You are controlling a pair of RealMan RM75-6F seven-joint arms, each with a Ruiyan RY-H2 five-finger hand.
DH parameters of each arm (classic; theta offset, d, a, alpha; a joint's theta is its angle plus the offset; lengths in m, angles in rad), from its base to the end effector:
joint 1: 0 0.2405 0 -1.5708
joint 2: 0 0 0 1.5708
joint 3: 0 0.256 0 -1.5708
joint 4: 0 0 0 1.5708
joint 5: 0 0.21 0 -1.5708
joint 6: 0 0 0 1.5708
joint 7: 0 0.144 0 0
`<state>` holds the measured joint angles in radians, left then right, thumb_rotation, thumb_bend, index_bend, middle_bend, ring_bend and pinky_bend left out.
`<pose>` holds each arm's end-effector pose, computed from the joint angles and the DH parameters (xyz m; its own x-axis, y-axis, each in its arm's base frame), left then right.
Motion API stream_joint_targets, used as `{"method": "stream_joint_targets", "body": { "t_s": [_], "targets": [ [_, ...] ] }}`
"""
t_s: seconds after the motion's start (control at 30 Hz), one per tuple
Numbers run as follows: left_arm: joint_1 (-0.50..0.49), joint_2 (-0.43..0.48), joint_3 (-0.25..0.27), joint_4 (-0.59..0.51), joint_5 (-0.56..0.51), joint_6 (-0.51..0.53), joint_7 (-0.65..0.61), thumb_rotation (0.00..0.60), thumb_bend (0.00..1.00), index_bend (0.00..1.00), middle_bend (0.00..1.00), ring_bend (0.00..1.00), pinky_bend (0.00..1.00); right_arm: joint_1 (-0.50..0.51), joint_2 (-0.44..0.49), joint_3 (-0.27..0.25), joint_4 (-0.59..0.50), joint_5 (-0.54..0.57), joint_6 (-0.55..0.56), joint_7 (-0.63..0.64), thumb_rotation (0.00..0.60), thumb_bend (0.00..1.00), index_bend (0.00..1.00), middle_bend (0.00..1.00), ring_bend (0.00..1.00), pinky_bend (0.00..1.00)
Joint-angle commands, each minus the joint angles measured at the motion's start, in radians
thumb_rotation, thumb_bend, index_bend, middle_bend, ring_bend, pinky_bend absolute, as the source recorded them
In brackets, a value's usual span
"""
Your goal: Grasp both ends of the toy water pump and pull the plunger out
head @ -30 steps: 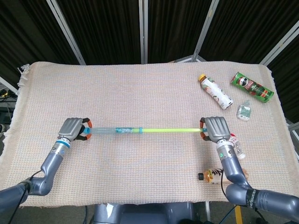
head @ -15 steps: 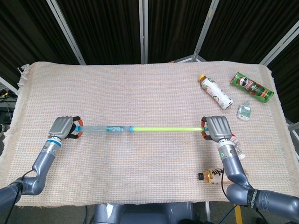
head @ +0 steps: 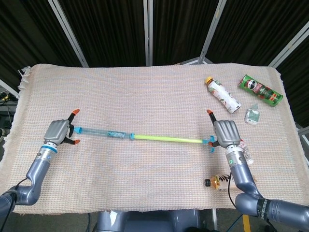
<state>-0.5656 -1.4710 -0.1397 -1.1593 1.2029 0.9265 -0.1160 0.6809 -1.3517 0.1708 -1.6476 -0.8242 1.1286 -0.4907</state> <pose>-0.2905 0.3525 0.0450 0.3053 0.2690 0.9135 0.9520 -0.0637 -0.2994 -0.1997 -0.3437 0.0596 0.4565 -0.2120 0.8641 -0.8890 -0.0685 0.4528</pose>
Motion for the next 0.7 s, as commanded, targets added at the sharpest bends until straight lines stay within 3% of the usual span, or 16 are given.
{"method": "stream_joint_targets", "body": {
  "t_s": [0.03,0.13,0.23,0.3,0.37,0.4,0.47,0.53,0.6,0.7],
  "targets": [
    [0.051,0.062,-0.006,-0.062,0.066,0.122,-0.05,0.6,0.06,0.0,0.66,0.77,0.99,-0.042,0.043,-0.01,-0.041,-0.086,0.051,0.051,0.6,0.0,0.03,1.0,1.0,1.0],
    [0.109,0.124,-0.004,-0.14,0.115,0.247,-0.079,0.6,0.04,0.0,0.55,0.66,0.86,-0.105,0.09,-0.027,-0.065,-0.213,0.128,0.152,0.6,0.0,0.05,0.98,1.0,1.0],
    [0.176,0.19,0.007,-0.226,0.144,0.358,-0.073,0.6,0.02,0.0,0.34,0.41,0.5,-0.18,0.139,-0.051,-0.075,-0.336,0.209,0.279,0.6,0.0,0.09,0.89,0.95,0.99],
    [0.224,0.242,0.027,-0.303,0.158,0.414,-0.052,0.6,0.0,0.0,0.13,0.16,0.2,-0.237,0.173,-0.079,-0.072,-0.427,0.277,0.36,0.6,0.0,0.1,0.79,0.86,0.9],
    [0.263,0.299,0.054,-0.384,0.169,0.441,-0.02,0.6,0.0,0.0,0.02,0.03,0.04,-0.291,0.197,-0.112,-0.054,-0.501,0.339,0.407,0.6,0.0,0.1,0.62,0.66,0.63],
    [0.276,0.319,0.064,-0.413,0.176,0.451,-0.009,0.6,0.0,0.0,0.0,0.0,0.0,-0.309,0.203,-0.125,-0.045,-0.527,0.36,0.417,0.6,0.0,0.1,0.53,0.56,0.53],
    [0.308,0.351,0.092,-0.462,0.19,0.475,0.018,0.6,0.0,0.0,0.0,0.0,0.0,-0.353,0.214,-0.157,-0.019,-0.572,0.404,0.425,0.6,0.0,0.06,0.24,0.2,0.19],
    [0.337,0.375,0.116,-0.505,0.202,0.496,0.053,0.6,0.0,0.0,0.0,0.0,0.0,-0.39,0.219,-0.18,-0.001,-0.603,0.436,0.436,0.6,0.0,0.02,0.06,0.03,0.03],
    [0.352,0.38,0.127,-0.521,0.211,0.51,0.071,0.6,0.0,0.0,0.0,0.0,0.0,-0.411,0.221,-0.19,0.014,-0.619,0.451,0.44,0.6,0.0,0.0,0.0,0.0,0.0],
    [0.373,0.369,0.14,-0.52,0.231,0.53,0.079,0.6,0.0,0.0,0.0,0.0,0.0,-0.444,0.219,-0.201,0.053,-0.638,0.477,0.418,0.6,0.0,0.0,0.0,0.0,0.0]
  ]
}}
